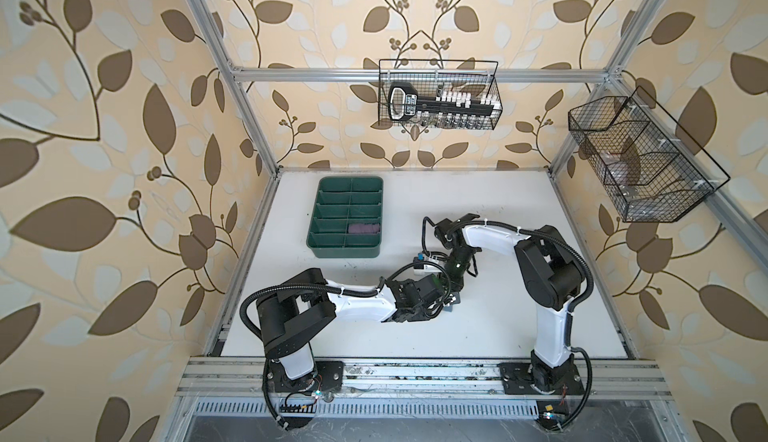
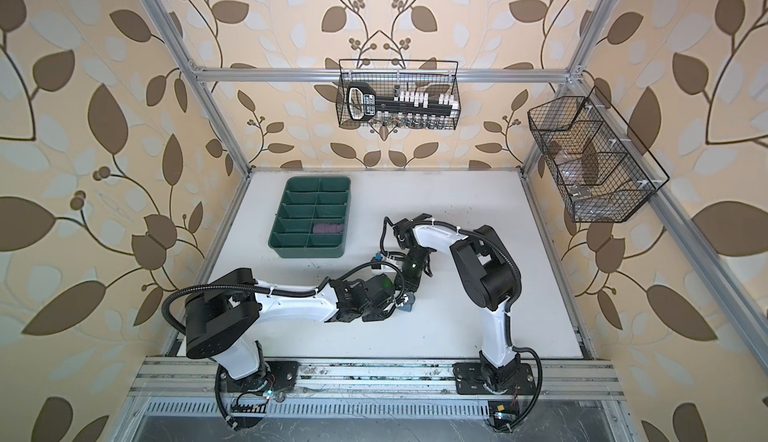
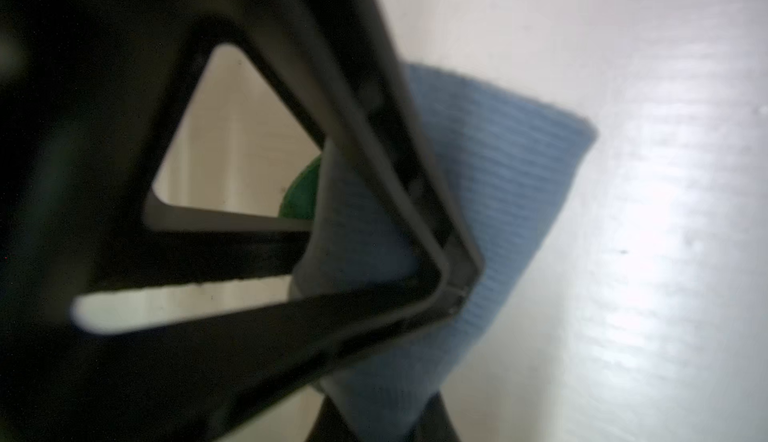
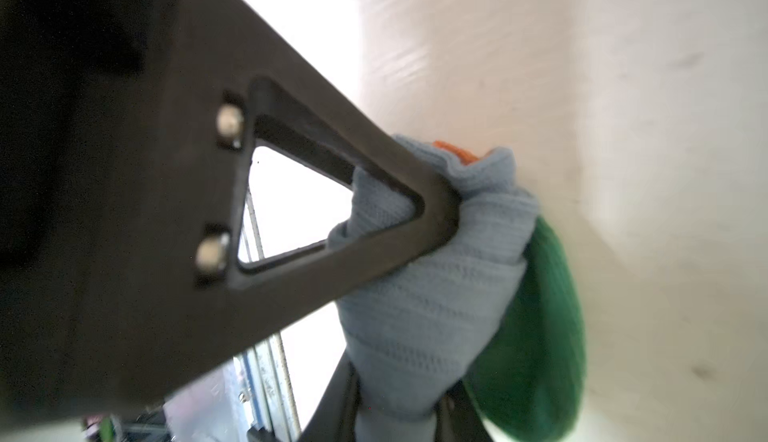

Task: Roll the socks

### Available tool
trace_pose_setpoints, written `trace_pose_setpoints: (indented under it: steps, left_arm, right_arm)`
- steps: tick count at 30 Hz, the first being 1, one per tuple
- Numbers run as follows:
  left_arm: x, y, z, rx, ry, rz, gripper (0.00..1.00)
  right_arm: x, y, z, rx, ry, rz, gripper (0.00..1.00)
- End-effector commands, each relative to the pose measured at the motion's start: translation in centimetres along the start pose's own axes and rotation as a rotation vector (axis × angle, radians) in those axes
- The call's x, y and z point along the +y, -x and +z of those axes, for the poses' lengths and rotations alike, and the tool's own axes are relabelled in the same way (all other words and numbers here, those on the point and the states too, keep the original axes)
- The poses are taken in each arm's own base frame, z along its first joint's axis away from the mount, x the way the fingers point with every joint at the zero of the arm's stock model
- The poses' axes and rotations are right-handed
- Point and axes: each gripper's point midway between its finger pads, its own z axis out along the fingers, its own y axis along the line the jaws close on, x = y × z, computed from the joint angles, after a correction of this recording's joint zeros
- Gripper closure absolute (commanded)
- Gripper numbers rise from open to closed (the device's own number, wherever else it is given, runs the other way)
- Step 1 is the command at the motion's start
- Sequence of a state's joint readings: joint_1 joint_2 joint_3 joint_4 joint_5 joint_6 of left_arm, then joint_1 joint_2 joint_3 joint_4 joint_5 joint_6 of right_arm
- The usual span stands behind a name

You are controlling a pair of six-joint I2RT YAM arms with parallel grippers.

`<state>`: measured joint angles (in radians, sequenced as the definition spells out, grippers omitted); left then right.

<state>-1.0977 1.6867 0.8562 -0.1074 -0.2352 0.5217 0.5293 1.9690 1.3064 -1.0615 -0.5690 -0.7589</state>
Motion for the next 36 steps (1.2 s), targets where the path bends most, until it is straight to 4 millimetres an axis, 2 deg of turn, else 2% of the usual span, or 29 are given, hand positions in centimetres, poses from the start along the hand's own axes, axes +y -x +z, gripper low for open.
trace_pose_setpoints:
  steps: [1,5,8,9,12,14,16,18,19,21,23,25,27,28,30,33,36]
  left_arm:
    - [-2.3,-1.8,0.6,0.078,-0.132,-0.03,0.91]
    - [-3.6,-1.7,-0.4,0.118,-0.278,-0.091,0.9]
    - [-4.1,-2.0,-1.0,0.183,-0.39,-0.181,0.91]
    - [-4.2,-2.1,-1.1,0.203,-0.416,-0.211,0.91]
    - [-4.7,-2.0,-1.7,0.259,-0.512,-0.277,0.89]
    - [-4.6,-1.9,-2.0,0.299,-0.552,-0.322,0.89]
    - [-4.3,-1.7,-2.2,0.335,-0.583,-0.391,0.88]
    - [-3.9,-1.2,-2.5,0.346,-0.628,-0.464,0.88]
    - [-3.8,-0.9,-2.6,0.346,-0.654,-0.497,0.87]
    - [-3.6,-0.5,-2.8,0.366,-0.731,-0.576,0.87]
    - [-3.8,-0.4,-3.0,0.402,-0.814,-0.626,0.87]
    - [-3.6,-0.7,-2.4,0.449,-0.854,-0.674,0.87]
    - [-3.4,-1.0,-1.8,0.477,-0.881,-0.716,0.87]
    - [-3.2,-1.2,-1.4,0.486,-0.884,-0.736,0.87]
    - [-2.7,-1.3,-1.0,0.478,-0.892,-0.771,0.87]
    - [-1.9,-1.3,-0.5,0.462,-0.886,-0.795,0.86]
    - [-1.3,-1.2,-0.3,0.456,-0.872,-0.794,0.86]
  right_arm:
    - [0.5,2.5,-3.1,-0.181,-0.058,-0.094,0.74]
    - [-0.2,2.5,-6.9,-0.317,-0.179,-0.088,0.67]
    - [-2.1,2.4,-10.6,-0.429,-0.342,-0.029,0.66]
    - [-3.0,2.1,-12.2,-0.47,-0.416,0.015,0.66]
    - [-5.8,0.3,-18.3,-0.642,-0.665,0.188,0.66]
    - [-6.4,-1.4,-22.9,-0.791,-0.799,0.306,0.66]
    - [-5.8,-3.2,-26.7,-0.949,-0.881,0.374,0.65]
    - [-3.9,-3.9,-29.0,-1.062,-0.917,0.334,0.64]
    - [-3.2,-3.9,-29.2,-1.081,-0.926,0.297,0.63]
    - [-0.6,-3.0,-28.5,-1.067,-0.93,0.135,0.63]
    - [1.5,-1.5,-25.7,-0.945,-0.927,-0.049,0.61]
    - [3.5,-0.8,-20.3,-0.701,-0.919,-0.275,0.57]
    - [4.7,-1.2,-15.0,-0.464,-0.907,-0.468,0.51]
    - [4.7,-1.7,-12.9,-0.361,-0.915,-0.531,0.49]
    - [4.5,-2.3,-10.2,-0.222,-0.931,-0.608,0.48]
    - [4.0,-2.1,-7.4,-0.085,-0.941,-0.697,0.47]
    - [3.3,-1.3,-5.3,-0.026,-0.927,-0.749,0.46]
